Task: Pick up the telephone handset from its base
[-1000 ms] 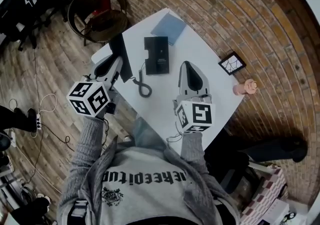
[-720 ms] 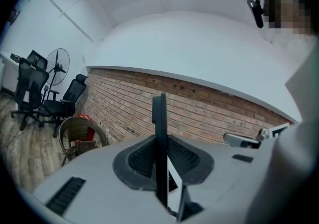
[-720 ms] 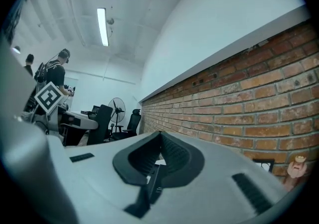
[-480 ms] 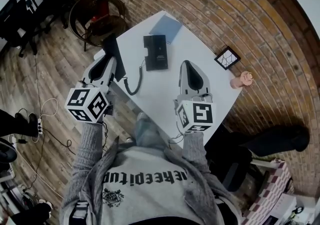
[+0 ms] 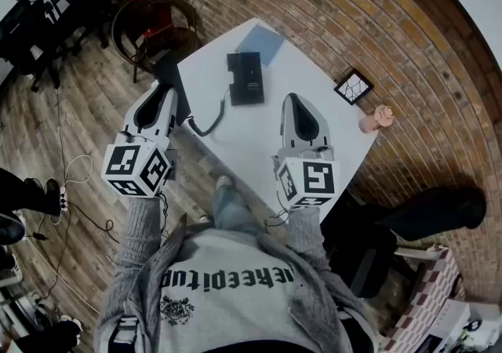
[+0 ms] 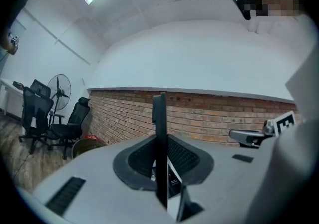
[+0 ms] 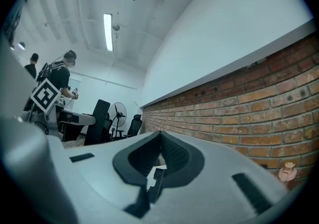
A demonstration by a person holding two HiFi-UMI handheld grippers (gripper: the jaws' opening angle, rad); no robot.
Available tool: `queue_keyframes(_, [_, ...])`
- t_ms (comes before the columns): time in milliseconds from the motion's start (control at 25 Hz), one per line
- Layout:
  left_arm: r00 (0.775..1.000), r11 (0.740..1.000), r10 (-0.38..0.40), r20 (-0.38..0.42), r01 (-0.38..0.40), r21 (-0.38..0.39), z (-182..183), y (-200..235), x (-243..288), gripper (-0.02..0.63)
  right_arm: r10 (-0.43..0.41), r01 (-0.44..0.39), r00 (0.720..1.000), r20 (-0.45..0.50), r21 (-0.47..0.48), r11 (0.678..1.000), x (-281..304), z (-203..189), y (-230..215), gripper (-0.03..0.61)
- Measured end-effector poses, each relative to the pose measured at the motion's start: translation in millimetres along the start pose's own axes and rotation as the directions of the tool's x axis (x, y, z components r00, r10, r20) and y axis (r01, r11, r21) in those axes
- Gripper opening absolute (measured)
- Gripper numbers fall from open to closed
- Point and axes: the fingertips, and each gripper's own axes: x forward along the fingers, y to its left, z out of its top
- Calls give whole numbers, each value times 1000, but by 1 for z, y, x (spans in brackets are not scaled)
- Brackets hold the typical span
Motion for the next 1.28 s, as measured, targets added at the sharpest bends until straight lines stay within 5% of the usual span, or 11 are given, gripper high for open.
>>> queue_keyframes(600, [997, 997, 31, 64, -36, 70, 11, -12, -37, 67, -27, 27, 1000, 0, -9, 1000, -36, 8, 8, 3])
queue_keyframes(1280, [995, 998, 19, 93, -25, 63, 17, -18, -54, 67, -53, 53, 999, 11, -18, 998, -51, 14, 15, 3])
